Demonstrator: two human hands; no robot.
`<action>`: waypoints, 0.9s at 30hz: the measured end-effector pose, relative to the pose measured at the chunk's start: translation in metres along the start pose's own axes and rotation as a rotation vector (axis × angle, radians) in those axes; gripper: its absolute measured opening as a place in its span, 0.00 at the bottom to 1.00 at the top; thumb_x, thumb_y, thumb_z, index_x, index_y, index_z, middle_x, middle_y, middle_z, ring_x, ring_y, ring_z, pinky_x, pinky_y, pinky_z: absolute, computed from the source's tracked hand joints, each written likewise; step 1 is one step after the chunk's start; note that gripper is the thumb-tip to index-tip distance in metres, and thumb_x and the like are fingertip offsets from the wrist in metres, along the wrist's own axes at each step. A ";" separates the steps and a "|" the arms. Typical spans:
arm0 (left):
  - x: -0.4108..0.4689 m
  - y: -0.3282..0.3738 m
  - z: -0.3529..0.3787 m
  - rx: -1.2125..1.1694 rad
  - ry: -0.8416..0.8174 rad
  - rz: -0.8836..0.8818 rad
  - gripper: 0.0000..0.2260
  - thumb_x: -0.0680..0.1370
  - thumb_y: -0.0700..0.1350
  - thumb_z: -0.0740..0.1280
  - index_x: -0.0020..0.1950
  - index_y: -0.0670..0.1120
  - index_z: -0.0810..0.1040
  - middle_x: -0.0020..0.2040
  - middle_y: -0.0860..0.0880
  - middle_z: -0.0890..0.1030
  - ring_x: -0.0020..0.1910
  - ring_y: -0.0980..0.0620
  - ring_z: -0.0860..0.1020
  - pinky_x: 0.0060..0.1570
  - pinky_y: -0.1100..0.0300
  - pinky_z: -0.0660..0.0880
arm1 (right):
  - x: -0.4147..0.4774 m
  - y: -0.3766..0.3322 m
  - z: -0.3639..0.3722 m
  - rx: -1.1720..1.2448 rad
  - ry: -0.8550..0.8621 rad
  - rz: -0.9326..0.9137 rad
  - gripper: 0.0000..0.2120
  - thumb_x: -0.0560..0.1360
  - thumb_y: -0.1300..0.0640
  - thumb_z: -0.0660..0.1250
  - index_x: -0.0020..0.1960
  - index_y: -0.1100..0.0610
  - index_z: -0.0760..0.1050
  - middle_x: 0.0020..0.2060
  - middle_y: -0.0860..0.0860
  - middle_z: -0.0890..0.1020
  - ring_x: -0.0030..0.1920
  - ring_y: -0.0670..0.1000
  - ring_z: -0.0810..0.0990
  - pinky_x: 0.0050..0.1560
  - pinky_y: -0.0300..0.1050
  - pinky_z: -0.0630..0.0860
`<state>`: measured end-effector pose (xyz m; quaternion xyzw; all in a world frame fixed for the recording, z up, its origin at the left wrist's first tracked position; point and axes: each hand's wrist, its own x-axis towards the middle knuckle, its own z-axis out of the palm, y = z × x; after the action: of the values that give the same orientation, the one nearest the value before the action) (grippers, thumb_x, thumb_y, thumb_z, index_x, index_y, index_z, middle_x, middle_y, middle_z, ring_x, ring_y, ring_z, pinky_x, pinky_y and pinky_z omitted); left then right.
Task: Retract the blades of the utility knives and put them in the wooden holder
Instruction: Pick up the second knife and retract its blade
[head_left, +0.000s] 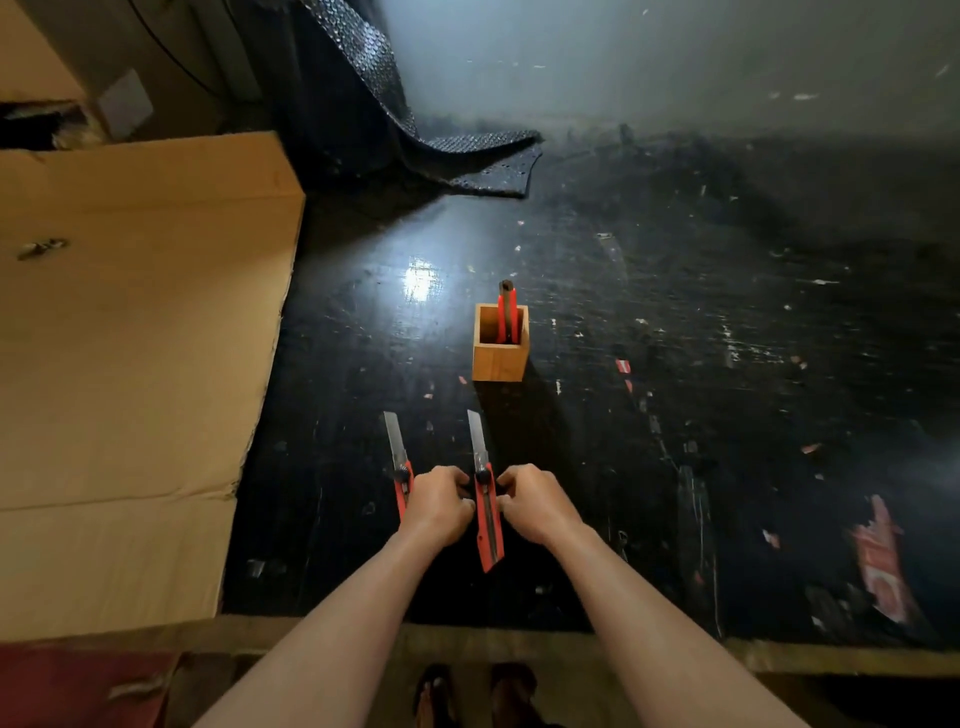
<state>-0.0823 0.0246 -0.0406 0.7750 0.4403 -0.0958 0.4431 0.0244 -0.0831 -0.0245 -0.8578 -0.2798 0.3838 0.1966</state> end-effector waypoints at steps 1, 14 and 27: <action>-0.002 0.000 0.003 -0.022 -0.016 0.002 0.17 0.78 0.38 0.72 0.66 0.42 0.79 0.56 0.46 0.85 0.55 0.51 0.84 0.54 0.59 0.81 | -0.003 0.001 0.005 0.035 -0.007 0.002 0.11 0.78 0.57 0.68 0.60 0.53 0.80 0.50 0.50 0.84 0.46 0.47 0.83 0.49 0.47 0.82; -0.015 0.019 -0.018 -0.563 -0.028 0.070 0.15 0.78 0.32 0.69 0.62 0.44 0.81 0.54 0.44 0.86 0.50 0.49 0.87 0.50 0.49 0.85 | -0.021 -0.017 -0.021 0.397 0.167 -0.073 0.10 0.76 0.60 0.72 0.54 0.49 0.78 0.46 0.45 0.84 0.45 0.42 0.84 0.42 0.38 0.80; -0.028 0.133 -0.133 -0.722 -0.069 0.430 0.20 0.79 0.30 0.67 0.69 0.45 0.78 0.54 0.39 0.87 0.49 0.41 0.88 0.45 0.49 0.86 | -0.029 -0.098 -0.146 0.573 0.319 -0.429 0.15 0.75 0.71 0.70 0.58 0.58 0.77 0.48 0.56 0.86 0.48 0.52 0.87 0.48 0.51 0.85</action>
<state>-0.0288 0.0809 0.1328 0.6404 0.2587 0.1335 0.7107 0.0889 -0.0444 0.1371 -0.7390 -0.3004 0.2584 0.5449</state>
